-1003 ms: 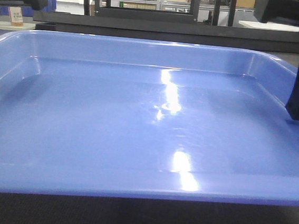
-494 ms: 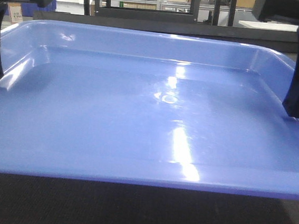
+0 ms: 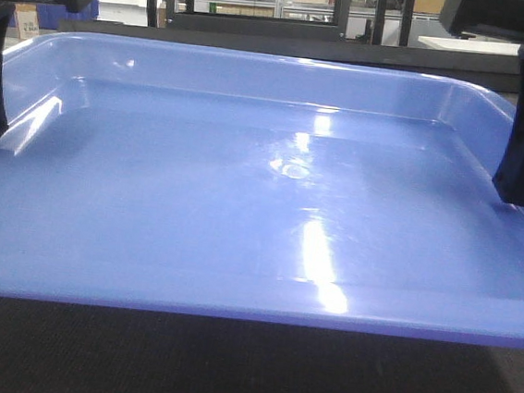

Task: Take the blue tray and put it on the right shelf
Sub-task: 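Hold the tray level in both grippers while the base drives to the shelf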

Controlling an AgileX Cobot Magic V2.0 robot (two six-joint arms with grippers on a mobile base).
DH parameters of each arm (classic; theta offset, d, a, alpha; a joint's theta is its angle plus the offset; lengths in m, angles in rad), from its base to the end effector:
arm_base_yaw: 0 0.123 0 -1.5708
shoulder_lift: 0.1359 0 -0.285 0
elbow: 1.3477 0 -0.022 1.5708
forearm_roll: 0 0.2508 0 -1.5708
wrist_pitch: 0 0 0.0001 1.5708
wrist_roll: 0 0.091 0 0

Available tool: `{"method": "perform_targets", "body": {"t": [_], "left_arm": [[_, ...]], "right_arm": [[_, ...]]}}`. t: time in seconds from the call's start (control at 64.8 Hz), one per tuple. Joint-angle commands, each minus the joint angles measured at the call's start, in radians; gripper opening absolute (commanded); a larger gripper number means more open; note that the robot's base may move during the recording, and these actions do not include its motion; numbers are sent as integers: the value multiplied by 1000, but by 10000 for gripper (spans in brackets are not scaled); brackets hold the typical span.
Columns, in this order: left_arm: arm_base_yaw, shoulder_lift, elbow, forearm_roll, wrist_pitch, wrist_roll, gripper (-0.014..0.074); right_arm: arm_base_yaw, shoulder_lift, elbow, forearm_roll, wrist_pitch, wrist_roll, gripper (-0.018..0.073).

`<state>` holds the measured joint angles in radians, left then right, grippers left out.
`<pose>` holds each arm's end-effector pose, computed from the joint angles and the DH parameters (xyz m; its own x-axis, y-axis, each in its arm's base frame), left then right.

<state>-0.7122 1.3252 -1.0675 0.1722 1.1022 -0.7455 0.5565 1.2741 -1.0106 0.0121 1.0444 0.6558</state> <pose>0.1957 -0.1506 0.2996 -0.9455 0.0085 -0.3255 0.0333 0.9969 -0.0707 0.2001 0.1256 0.2965 -0.9557 0.1293 -0.2645 0.0711 0.9732 0.2186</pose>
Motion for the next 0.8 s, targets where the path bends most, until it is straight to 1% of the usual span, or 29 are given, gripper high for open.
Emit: {"method": "perform_targets", "body": {"t": [0.0, 0.077, 0.201, 0.509, 0.787], "left_arm": [[-12, -31, -33, 17, -36, -12, 74], [-12, -31, -33, 11, -40, -12, 74], [-12, -31, -33, -31, -44, -12, 74], [-12, -31, -33, -39, -93, -12, 74], [-12, -31, -33, -88, -120, -12, 74]], "right_arm": [[4, -22, -29, 10, -31, 2, 167], [4, -22, -29, 10, -31, 2, 167], [4, -22, -29, 10, -31, 2, 167], [4, -22, -29, 10, -31, 2, 167], [4, -22, -29, 10, -31, 2, 167]]}}
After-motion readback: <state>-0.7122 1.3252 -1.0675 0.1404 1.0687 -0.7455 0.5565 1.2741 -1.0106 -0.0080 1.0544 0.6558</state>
